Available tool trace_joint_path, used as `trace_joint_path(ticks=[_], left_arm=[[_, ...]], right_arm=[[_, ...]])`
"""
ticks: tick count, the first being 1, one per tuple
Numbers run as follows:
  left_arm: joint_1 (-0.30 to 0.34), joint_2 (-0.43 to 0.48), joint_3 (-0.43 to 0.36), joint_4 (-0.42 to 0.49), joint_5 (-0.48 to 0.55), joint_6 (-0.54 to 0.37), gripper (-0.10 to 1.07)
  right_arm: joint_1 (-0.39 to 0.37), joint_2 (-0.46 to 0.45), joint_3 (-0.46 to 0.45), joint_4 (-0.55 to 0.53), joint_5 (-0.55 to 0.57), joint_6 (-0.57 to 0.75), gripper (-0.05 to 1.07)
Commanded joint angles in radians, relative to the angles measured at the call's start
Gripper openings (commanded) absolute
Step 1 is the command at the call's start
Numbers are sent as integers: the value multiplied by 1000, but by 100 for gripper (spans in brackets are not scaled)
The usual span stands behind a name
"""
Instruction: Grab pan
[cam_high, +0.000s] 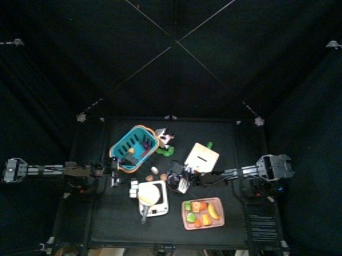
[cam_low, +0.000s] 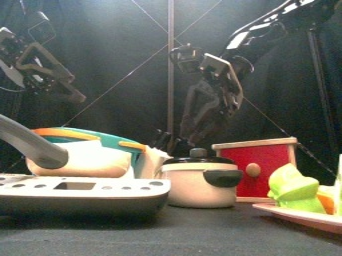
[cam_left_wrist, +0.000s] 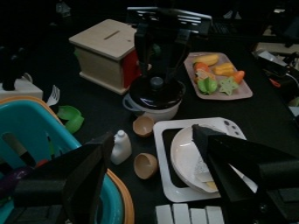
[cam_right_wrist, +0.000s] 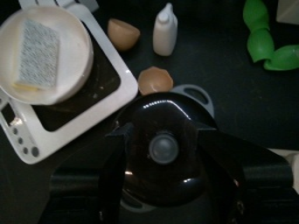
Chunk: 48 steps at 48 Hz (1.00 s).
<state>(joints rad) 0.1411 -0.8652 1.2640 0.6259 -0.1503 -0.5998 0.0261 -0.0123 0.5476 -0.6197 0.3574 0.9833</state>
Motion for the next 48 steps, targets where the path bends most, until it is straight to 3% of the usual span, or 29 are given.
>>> trace_joint_path(ticks=[1, 21, 48], left_arm=[[-2, 2, -14, -2, -5, -2, 103], [-2, 2, -11, -6, 0, 0, 103], [-2, 2, -11, -6, 2, 0, 103]], right_arm=[[2, -20, -77, 18, -12, 0, 86], [14, 199, -293, 103, -26, -3, 86], [28, 324, -360, 110, -17, -3, 85]])
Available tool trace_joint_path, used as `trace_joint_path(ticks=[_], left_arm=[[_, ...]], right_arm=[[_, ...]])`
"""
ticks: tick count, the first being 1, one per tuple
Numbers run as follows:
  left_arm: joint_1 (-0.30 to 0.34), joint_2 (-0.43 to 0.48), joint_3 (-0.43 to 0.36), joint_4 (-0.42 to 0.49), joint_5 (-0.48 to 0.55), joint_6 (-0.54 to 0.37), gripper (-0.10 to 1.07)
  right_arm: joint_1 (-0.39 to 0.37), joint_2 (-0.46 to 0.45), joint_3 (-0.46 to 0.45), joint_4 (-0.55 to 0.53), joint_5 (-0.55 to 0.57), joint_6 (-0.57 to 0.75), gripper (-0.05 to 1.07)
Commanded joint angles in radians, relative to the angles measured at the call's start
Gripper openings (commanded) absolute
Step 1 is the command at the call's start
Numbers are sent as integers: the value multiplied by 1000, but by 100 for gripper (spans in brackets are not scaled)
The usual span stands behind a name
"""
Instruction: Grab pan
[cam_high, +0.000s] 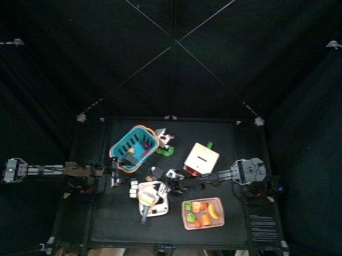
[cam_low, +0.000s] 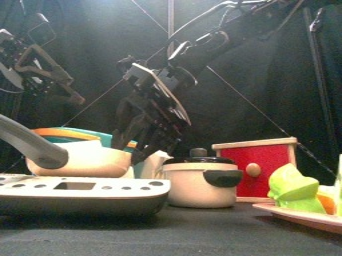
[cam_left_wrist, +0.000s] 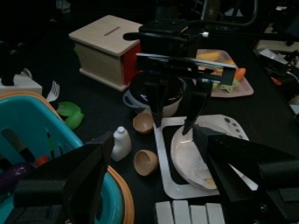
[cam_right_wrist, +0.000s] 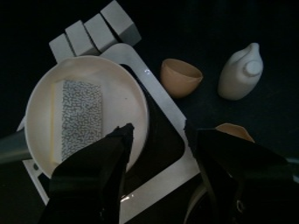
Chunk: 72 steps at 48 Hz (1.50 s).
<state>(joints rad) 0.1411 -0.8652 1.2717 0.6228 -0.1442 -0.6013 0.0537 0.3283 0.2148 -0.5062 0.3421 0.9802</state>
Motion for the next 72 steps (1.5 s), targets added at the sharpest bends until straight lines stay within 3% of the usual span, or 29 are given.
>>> trace_joint_path(ticks=[1, 41, 61, 72], left_arm=[[-2, 0, -17, -3, -5, 2, 103], [0, 2, -11, -3, -2, 2, 103], [-2, 2, -9, -3, -2, 2, 103], [-2, 2, -11, -3, -2, 2, 103]], right_arm=[[0, -14, -29, -3, -2, -2, 85], [11, 25, -52, -3, 31, -2, 84], [11, 23, -61, -3, 38, 0, 49], [11, 11, -71, 3, 66, 0, 42]])
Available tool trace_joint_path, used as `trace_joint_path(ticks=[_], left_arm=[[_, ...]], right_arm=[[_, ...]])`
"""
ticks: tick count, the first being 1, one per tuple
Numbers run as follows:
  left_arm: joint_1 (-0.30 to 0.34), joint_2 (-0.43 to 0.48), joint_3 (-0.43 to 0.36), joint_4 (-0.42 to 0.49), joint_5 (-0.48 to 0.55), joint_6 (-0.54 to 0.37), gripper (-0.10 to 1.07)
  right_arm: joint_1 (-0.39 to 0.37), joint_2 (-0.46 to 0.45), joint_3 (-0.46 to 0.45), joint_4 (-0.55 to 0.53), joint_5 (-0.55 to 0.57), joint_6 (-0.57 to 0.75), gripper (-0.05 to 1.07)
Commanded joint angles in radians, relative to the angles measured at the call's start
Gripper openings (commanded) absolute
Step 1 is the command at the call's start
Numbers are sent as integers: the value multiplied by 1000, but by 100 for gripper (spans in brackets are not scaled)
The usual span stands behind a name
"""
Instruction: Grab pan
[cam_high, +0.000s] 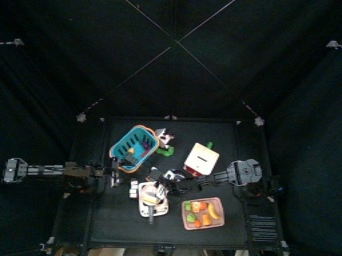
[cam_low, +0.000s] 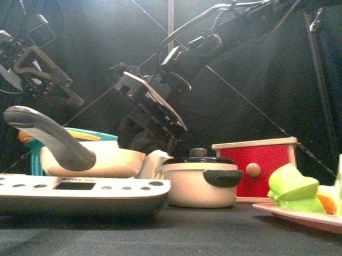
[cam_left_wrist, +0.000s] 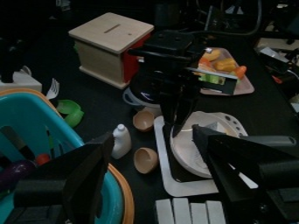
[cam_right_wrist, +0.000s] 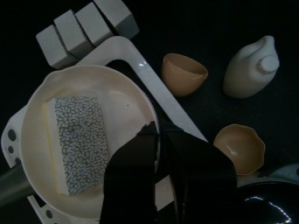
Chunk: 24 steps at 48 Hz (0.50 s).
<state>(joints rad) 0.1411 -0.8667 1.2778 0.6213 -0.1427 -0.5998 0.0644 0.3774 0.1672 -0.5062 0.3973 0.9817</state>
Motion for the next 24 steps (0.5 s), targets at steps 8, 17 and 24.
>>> trace_joint_path(ticks=[8, 17, 24], left_arm=[[-2, 3, -15, -2, -3, 0, 103], [-2, 2, -15, -2, -6, 0, 103], [-2, 3, -15, -2, -3, 0, 103]], right_arm=[[0, -46, -29, 29, 32, -2, 41], [0, -64, -31, 37, 35, -2, 37], [0, -77, -31, 63, 35, -2, 31]])
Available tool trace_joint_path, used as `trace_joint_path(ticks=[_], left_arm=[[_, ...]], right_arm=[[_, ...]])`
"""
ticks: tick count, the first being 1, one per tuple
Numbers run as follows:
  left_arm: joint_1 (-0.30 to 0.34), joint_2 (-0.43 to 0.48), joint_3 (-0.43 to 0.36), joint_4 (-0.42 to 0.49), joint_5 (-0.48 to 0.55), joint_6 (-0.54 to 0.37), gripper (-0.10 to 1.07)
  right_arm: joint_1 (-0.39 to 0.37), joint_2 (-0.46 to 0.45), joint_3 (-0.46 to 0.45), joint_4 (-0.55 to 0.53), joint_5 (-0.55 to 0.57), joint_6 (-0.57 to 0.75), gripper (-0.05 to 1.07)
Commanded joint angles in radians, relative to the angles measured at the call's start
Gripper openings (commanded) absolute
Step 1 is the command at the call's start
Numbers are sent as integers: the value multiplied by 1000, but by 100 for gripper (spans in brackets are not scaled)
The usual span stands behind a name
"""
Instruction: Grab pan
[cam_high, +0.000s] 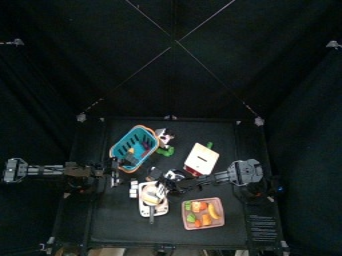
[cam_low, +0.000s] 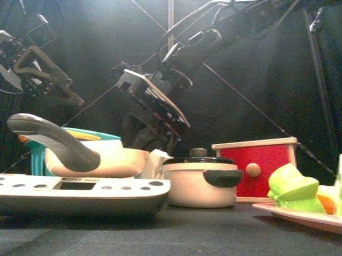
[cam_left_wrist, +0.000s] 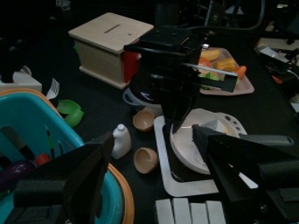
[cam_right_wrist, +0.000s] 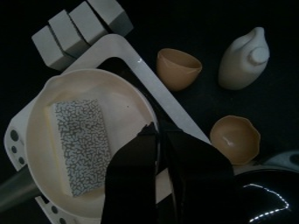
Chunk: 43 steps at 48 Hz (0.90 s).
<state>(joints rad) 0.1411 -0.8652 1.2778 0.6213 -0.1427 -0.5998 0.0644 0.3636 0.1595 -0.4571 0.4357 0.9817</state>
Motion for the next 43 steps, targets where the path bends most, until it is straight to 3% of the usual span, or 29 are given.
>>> trace_joint_path(ticks=[1, 43], left_arm=[[-2, 2, -15, -2, -3, 0, 103], [-2, 2, -14, -2, -6, -2, 103]], right_arm=[[0, -64, -21, 18, -3, -2, 30], [-32, -123, -17, 46, -17, 0, 26]])
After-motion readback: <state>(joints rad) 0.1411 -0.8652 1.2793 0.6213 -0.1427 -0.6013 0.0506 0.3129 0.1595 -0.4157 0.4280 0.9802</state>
